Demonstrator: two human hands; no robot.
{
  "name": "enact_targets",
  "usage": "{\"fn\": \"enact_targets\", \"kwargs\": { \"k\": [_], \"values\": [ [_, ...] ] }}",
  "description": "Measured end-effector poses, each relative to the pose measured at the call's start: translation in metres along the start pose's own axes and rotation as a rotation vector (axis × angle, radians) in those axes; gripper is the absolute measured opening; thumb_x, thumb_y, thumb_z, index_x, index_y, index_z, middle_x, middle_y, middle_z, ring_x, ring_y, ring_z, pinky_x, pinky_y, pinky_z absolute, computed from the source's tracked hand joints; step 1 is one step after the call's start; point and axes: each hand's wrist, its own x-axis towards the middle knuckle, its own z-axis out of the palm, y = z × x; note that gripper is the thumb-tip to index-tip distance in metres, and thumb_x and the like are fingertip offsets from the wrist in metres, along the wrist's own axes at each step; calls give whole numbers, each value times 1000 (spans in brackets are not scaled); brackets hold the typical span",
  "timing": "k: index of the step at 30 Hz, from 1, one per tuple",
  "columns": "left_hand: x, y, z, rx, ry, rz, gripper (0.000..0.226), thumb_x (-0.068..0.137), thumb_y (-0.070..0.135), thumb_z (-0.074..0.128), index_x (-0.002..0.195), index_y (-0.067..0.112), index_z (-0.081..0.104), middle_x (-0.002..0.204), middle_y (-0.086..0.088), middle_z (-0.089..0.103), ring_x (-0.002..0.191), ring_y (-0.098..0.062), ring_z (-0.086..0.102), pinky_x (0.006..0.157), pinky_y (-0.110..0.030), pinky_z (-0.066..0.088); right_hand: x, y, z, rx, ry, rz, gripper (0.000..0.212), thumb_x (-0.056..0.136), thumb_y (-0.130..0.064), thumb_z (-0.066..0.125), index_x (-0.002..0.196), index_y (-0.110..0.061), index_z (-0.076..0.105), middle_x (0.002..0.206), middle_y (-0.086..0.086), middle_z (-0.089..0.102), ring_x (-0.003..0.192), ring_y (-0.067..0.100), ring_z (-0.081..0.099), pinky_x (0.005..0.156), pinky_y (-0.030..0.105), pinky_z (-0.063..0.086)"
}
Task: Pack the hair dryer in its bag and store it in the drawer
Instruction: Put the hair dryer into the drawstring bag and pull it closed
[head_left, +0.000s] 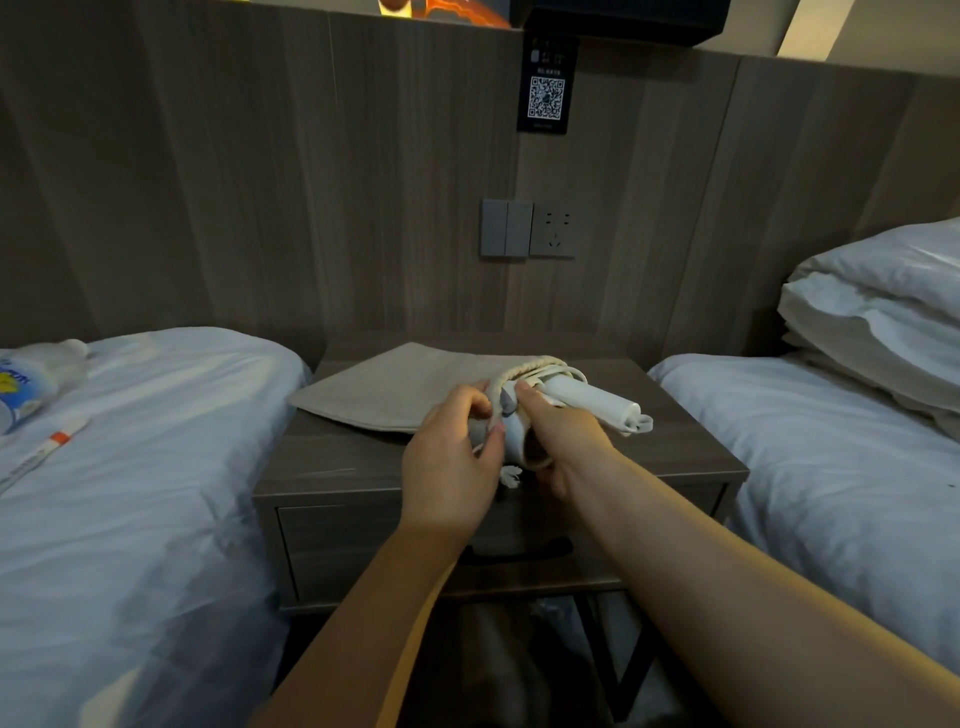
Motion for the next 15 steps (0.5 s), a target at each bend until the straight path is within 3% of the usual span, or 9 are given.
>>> {"fn": "enact_targets", "kwargs": {
  "k": [3,5,7,9,11,13,15],
  "values": [
    [2,1,4,40,-16,64,44,91,22,54,134,26,45,118,17,50,111,-3,45,92,-20,36,-5,2,-15,143,-170,-24,46,90,-42,54,122,-9,54,119,11,63,109,28,61,97,41,48],
    [3,-2,8,128,14,142,43,92,31,45,134,21,49,122,5,58,111,-15,52,93,-31,41,-9,4,-30,208,-305,-15,46,95,-41,43,128,-10,50,125,11,61,111,25,60,88,34,49],
    [4,-4,12,208,25,138,46,90,37,37,126,18,57,117,-4,63,105,-23,57,88,-39,45,-18,1,-46,104,-364,-1,49,93,-49,39,124,-14,54,121,10,64,106,22,62,81,30,50],
    [4,-3,15,263,34,131,46,89,37,35,124,17,59,117,-6,64,104,-25,59,87,-41,45,-29,-4,-64,-327,-249,-150,54,86,-57,44,102,-12,67,101,12,73,93,25,68,82,39,54],
    [5,-1,15,283,33,128,42,91,34,41,127,17,56,121,-5,63,109,-24,57,91,-41,43,-38,-10,-80,-781,21,-479,51,89,-48,46,75,-5,71,74,15,73,74,29,69,73,37,55],
    [5,-1,16,295,35,139,40,92,30,51,129,17,53,124,-4,61,112,-24,56,94,-40,41,-46,-22,-87,-878,272,-793,49,92,-37,44,65,-2,66,62,15,66,65,31,63,63,34,49],
    [5,-2,17,318,32,146,41,90,31,55,129,17,53,123,-3,61,110,-24,57,92,-40,42,-35,-35,-87,-780,349,-907,40,92,-29,44,69,-3,64,66,15,64,69,31,58,60,34,42]
  ]
}}
